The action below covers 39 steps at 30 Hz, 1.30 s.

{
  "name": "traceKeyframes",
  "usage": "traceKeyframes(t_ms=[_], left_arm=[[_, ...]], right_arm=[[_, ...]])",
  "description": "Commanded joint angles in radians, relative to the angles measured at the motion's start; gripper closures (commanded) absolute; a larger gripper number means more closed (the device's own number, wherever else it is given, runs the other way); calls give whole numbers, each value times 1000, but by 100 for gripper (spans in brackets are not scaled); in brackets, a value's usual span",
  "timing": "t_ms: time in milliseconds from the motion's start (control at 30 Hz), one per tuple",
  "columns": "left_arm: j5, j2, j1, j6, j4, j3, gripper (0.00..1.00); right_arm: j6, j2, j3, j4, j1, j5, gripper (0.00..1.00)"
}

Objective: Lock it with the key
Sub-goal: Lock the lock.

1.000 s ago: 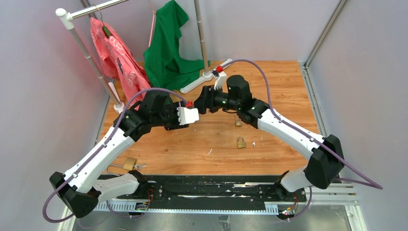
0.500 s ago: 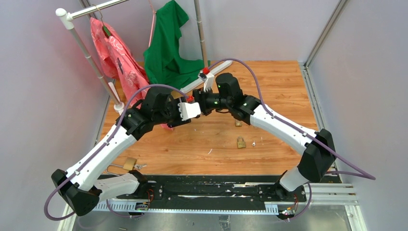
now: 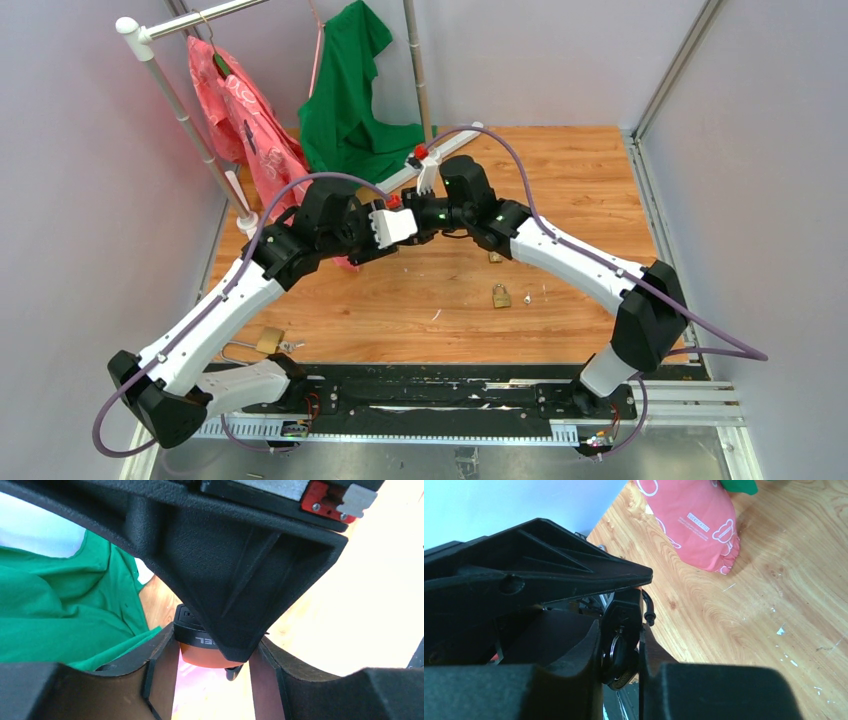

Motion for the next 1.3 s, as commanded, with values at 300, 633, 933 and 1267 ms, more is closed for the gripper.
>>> traceKeyframes(t_ms=[300,633,933,1267], left_arm=[[260,-178,44,17,-55,-47,20],[361,-240,45,-112,175,-161,32],[283,-243,46,-84,218,-191,54],[324,-220,44,-123,245,-190,98]], right_arm=[[-100,-191,-128,90,-147,-214,100],[-100,-252,-158,139,-145,-356,100],[-71,-243,-160,168,-140,-411,100],[-60,-237,-157,170,-128,-422,100]])
